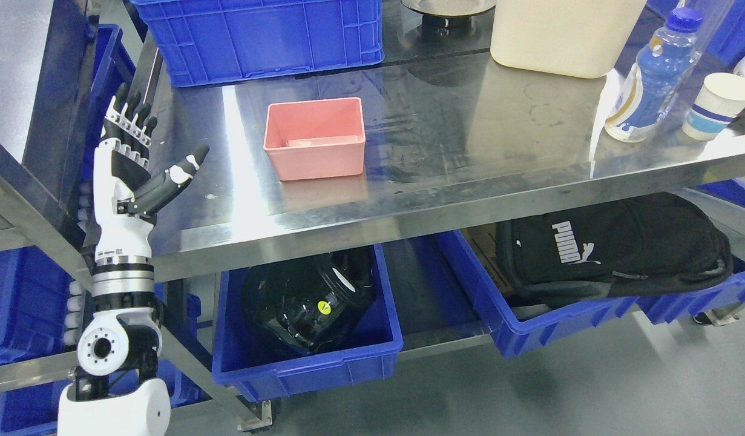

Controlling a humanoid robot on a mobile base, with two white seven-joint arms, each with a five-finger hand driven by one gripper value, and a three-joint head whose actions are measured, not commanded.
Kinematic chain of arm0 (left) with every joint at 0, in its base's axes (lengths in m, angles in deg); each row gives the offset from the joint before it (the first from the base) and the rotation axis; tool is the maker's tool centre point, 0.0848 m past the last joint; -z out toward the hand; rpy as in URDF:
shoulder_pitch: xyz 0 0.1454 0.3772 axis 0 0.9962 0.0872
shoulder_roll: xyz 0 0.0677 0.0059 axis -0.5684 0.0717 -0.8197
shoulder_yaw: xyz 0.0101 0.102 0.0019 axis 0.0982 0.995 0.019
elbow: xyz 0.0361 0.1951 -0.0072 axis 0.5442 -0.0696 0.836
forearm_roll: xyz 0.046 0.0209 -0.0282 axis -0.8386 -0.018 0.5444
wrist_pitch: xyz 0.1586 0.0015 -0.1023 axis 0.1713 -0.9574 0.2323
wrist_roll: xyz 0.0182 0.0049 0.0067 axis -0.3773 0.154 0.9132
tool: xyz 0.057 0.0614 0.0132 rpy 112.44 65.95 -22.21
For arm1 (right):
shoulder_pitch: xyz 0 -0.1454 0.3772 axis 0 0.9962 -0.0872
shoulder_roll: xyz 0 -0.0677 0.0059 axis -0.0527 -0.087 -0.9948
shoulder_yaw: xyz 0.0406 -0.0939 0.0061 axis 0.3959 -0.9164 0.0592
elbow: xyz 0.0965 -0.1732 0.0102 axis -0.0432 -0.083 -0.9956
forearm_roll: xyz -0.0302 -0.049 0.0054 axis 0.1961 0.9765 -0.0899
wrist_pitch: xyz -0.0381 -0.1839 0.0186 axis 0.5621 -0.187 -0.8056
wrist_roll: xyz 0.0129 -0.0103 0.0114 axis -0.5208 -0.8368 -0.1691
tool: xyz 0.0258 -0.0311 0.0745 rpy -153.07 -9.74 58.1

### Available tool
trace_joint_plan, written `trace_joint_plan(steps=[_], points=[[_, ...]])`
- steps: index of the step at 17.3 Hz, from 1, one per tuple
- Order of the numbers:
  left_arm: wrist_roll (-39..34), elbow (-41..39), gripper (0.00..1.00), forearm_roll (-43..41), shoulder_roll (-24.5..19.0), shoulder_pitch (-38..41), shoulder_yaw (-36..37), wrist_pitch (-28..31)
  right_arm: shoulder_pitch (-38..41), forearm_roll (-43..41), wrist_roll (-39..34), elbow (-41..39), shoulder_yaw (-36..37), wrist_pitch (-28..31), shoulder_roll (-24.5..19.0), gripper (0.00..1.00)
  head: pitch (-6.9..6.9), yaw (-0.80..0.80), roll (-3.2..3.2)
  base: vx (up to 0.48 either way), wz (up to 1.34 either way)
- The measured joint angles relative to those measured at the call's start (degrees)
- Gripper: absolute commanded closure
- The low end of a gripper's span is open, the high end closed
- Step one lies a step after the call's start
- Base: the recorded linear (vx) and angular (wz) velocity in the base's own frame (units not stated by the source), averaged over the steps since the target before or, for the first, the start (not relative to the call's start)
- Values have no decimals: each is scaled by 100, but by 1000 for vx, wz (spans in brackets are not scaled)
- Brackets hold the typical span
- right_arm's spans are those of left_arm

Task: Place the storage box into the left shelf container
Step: 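Reach the left hand forward toward the pink box on the shelf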

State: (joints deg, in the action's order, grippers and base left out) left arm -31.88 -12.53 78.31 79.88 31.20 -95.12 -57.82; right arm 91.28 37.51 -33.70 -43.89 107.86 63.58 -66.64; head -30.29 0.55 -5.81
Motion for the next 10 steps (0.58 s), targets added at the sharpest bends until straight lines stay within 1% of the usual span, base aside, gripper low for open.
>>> trace_joint_plan(steps=[4,6,8,10], points=[[5,-11,0,-5,-72,57,27,-63,0,0,0,0,0,1,0,0,0,0,0,0,0],[157,-12,0,-6,-137,39,43,-101,0,0,0,0,0,2,0,0,0,0,0,0,0],[681,-11,0,-29,-301,-89,58,-125,0,0,0,0,0,14,0,0,0,0,0,0,0],[1225,15,0,-165,-521,-300,71,-16,0,0,0,0,0,25,0,0,0,0,0,0,0]])
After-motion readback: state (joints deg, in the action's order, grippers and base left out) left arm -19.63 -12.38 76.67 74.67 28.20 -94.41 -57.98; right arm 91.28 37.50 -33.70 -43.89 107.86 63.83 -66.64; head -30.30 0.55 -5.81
